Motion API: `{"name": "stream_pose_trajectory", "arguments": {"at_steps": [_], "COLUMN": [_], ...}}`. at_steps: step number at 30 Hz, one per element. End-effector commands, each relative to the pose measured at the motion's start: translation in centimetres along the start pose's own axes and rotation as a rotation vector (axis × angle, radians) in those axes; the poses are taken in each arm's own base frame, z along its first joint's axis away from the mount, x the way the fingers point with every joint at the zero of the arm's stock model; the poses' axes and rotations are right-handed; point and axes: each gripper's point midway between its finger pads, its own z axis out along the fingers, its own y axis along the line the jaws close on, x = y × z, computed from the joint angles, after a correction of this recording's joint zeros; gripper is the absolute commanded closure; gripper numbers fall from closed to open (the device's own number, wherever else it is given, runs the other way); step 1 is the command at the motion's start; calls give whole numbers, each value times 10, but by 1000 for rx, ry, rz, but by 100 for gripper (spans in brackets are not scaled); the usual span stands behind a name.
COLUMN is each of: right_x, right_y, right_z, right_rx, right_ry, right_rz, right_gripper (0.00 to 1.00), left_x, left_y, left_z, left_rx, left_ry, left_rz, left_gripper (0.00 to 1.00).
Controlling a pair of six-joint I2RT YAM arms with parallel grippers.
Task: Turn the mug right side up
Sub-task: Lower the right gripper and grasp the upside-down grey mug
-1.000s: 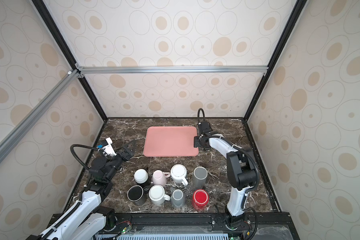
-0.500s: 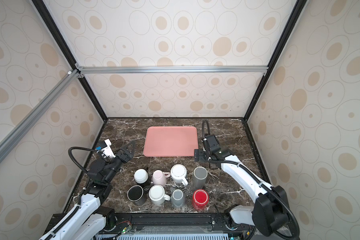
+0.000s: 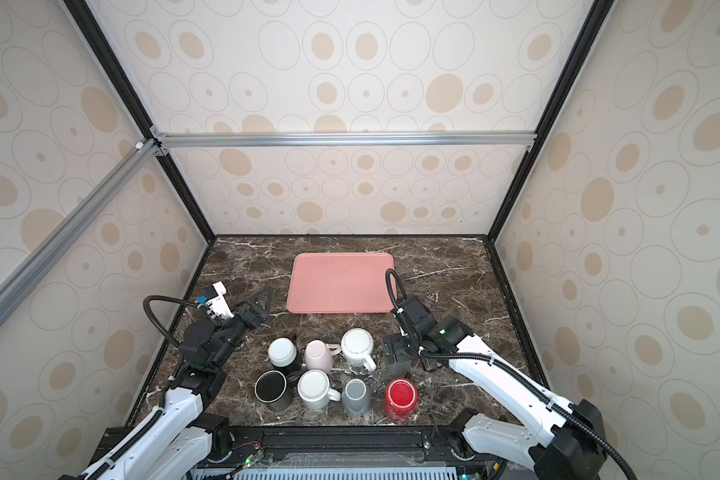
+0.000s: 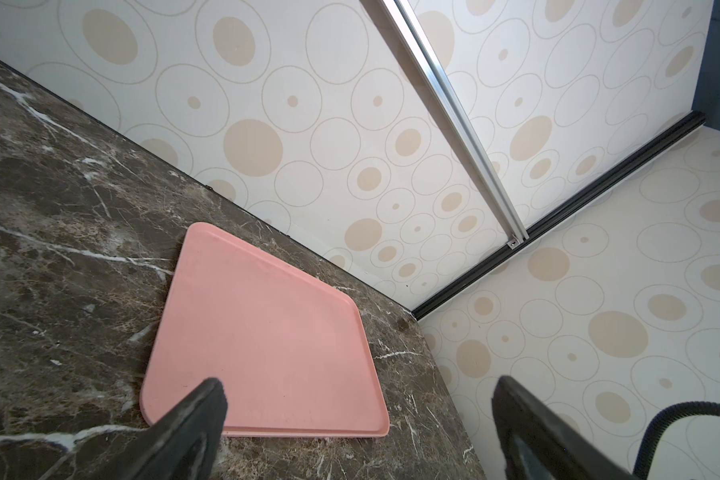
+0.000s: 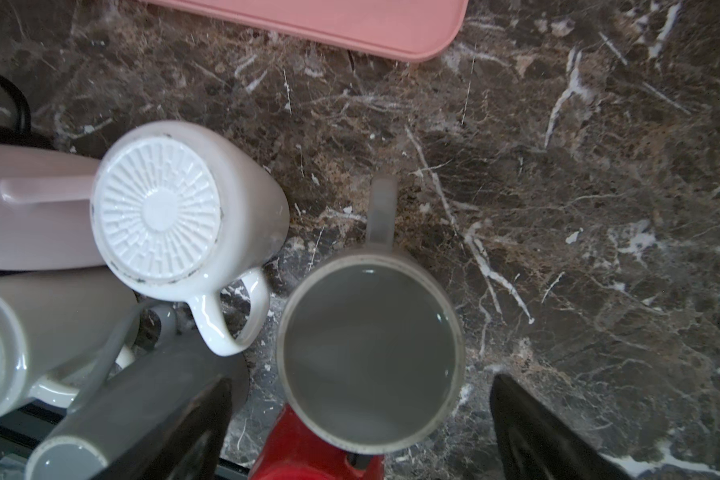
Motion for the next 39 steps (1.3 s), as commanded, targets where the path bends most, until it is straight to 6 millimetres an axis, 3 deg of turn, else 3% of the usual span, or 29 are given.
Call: {"name": "stream_pose_trajectory", "arguments": {"at_steps": [1,8,15,25,39], "right_x": [19,13,15,35,39], "right_y": [-12,-21,-26,-50,-83], "right_z": [9,22,27,25,27], "right_rx": [66,146,181,270,290], "right_ry": [75,102,118,108,94], "right_rz": [-9,-115,-98,36,242], "right_gripper": [1,3,3,3,3], "left_x": [-6,-6,-5,-6,-7], "left_y": [-10,-13,-12,-14,-14], "left_z": [0,-1,-3,-2,-4], "left_rx": [36,41,40,50,46], "left_ry": [-19,-13,-15,-17,-23], "left_rz": [3,7,6,4,6], "left_gripper": [1,1,1,1,1]}}
